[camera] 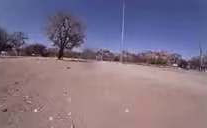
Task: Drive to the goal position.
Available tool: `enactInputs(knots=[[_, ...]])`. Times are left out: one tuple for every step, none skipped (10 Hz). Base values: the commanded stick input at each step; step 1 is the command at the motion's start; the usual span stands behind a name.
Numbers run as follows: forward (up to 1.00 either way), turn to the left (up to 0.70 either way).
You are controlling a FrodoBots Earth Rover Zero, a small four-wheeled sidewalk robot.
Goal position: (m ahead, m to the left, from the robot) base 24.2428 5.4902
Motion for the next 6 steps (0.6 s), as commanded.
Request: enactInputs(knots=[[1.0, 0.0], [1.0, 0.0], [1.0, 0.0], [1.0, 0.0], [1.0, 0.0], [1.0, 0.0]])
